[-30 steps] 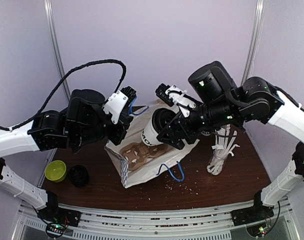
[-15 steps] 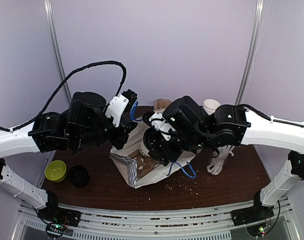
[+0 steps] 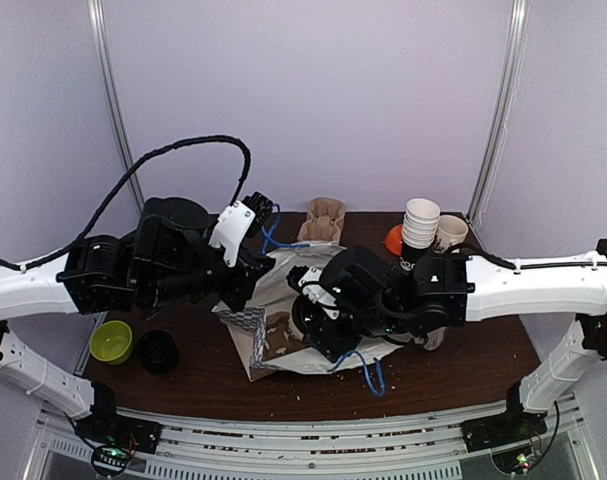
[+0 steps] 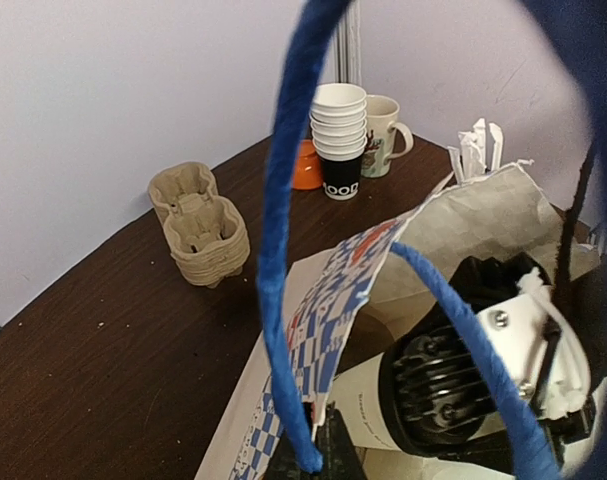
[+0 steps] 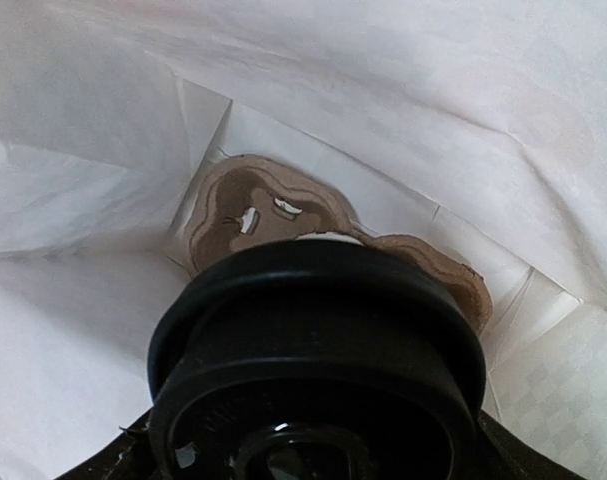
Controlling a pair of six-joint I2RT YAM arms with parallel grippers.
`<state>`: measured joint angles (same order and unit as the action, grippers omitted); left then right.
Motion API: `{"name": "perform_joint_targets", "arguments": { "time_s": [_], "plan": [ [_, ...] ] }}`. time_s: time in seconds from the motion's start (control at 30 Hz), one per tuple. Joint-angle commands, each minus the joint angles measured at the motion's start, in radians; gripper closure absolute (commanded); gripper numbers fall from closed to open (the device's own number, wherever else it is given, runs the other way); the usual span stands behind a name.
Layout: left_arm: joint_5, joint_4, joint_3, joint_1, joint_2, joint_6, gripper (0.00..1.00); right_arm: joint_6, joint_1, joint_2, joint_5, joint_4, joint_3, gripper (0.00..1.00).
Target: Pack the takeout coffee
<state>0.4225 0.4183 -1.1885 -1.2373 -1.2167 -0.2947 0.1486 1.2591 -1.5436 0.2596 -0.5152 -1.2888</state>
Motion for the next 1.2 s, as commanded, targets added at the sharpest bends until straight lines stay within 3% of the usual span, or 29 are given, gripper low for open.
{"name": "perform_joint_targets", "arguments": {
  "time_s": [0.0, 0.23, 0.57, 0.87, 1.03, 1.17],
  "plan": [
    [0.072, -0.026, -0.069, -0.004, -0.028, -0.023, 1.00, 0.014, 0.023, 0.128, 0.014, 0.061, 0.021, 0.23],
    [0.047, -0.023, -0.102, -0.004, -0.074, -0.028, 1.00, -0.018, 0.050, 0.200, 0.007, 0.068, 0.059, 0.23],
    [-0.171, -0.093, -0.060, -0.006, -0.043, 0.002, 1.00, -0.024, 0.051, 0.129, 0.069, 0.178, 0.137, 0.23],
    [-0.339, -0.122, 0.073, -0.028, 0.055, 0.028, 1.00, -0.004, 0.071, 0.201, 0.056, 0.237, 0.281, 0.23],
    [-0.357, -0.121, 0.101, -0.039, 0.067, 0.022, 1.00, -0.001, 0.102, 0.221, 0.077, 0.242, 0.318, 0.24],
    [-0.340, -0.122, 0.079, -0.040, 0.067, 0.023, 1.00, 0.000, 0.120, 0.251, 0.178, 0.285, 0.330, 0.24]
  ]
}}
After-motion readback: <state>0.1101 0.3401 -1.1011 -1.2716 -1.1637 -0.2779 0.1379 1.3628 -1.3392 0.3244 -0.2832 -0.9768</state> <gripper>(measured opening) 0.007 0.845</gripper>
